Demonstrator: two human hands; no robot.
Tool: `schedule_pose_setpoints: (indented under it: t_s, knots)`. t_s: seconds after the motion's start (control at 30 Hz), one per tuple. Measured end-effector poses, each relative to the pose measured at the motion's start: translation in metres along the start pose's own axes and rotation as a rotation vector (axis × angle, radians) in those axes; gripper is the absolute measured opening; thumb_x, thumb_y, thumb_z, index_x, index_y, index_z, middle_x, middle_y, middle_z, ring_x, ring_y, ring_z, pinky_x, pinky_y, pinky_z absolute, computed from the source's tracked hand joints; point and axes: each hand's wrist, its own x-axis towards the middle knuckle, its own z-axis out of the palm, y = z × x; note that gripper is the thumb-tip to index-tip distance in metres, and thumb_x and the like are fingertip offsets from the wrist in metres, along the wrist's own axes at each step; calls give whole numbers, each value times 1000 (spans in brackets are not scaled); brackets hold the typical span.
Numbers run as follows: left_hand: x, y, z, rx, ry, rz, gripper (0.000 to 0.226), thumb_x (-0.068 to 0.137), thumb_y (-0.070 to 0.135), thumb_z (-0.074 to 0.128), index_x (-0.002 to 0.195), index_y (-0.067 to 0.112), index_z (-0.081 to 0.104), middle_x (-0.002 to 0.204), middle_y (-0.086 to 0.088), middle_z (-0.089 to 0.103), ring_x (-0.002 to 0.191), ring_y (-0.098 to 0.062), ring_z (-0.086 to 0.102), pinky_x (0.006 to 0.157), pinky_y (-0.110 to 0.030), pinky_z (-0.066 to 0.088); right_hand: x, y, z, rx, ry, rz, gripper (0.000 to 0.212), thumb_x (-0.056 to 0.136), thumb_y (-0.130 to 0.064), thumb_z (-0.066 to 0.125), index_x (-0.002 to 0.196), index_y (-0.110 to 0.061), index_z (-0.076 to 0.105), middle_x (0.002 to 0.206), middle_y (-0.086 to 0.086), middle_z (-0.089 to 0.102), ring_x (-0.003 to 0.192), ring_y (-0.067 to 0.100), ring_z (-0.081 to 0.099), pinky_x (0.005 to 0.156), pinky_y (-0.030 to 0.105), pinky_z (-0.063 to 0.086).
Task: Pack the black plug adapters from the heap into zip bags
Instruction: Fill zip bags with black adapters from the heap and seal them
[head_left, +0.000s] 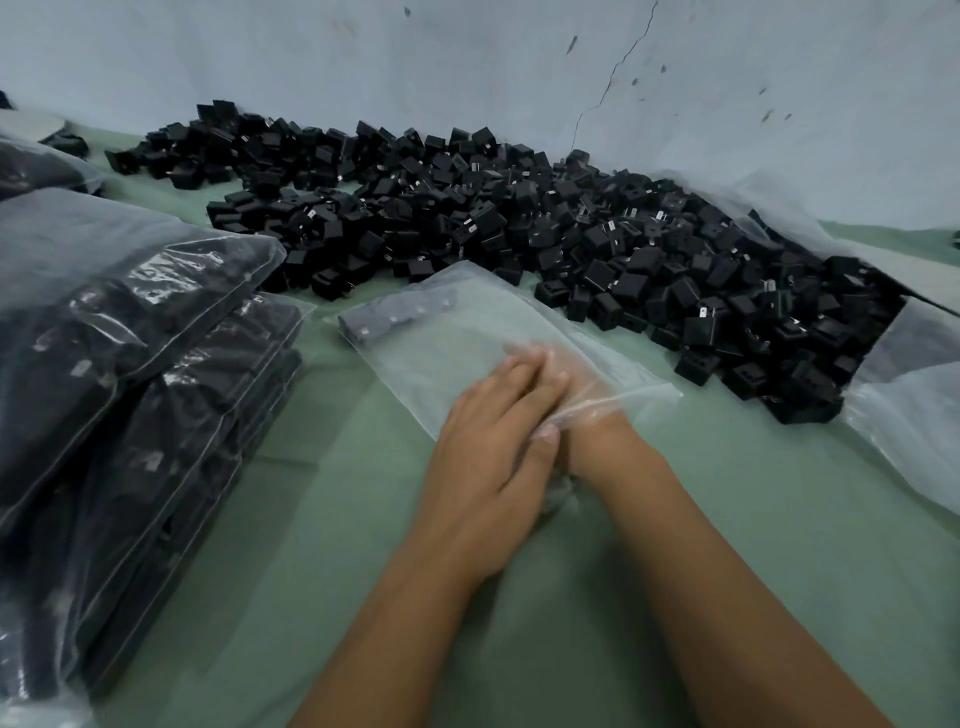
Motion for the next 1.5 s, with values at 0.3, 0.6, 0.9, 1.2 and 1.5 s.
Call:
schedule_pose_setpoints:
  t_s: [0.3,0.6,0.9,1.2,1.5]
  knots:
    - [1,-3,0,98,-224,-153,54,90,40,36,141,30,51,150,6,46,138,-7,37,117,-35,23,-57,42,-3,20,856,-204,15,68,-2,46,56,-5,54,55,6,52,55,23,44,51,31,34]
    - [3,-13,4,240,-255,-108,38,98,25,53,136,29,57,152,6,42,144,-7,28,118,-28,10,-34,92,-10,302,551,742,68,87,-28,45,150,-25,20,155,7,17,141,26,16,115,40,14]
    - [3,-12,4,271,-268,-90,39,98,25,52,136,30,56,152,9,41,144,-5,27,116,-24,9,-43,107,-13,621,801,583,51,86,-14,44,134,-30,48,139,-5,45,129,16,36,109,36,32]
    - [2,-11,5,266,-262,-73,40,98,23,52,137,32,55,153,9,40,144,-4,25,113,-19,6,-44,111,-10,592,764,565,48,85,-16,47,131,-30,52,132,-5,44,126,17,36,97,25,30]
    - [2,-11,4,280,-278,-79,42,98,24,51,139,33,53,155,10,37,145,-3,23,115,-21,5,-43,107,-7,336,589,520,36,85,-29,54,120,-37,55,118,2,55,114,23,42,102,40,35]
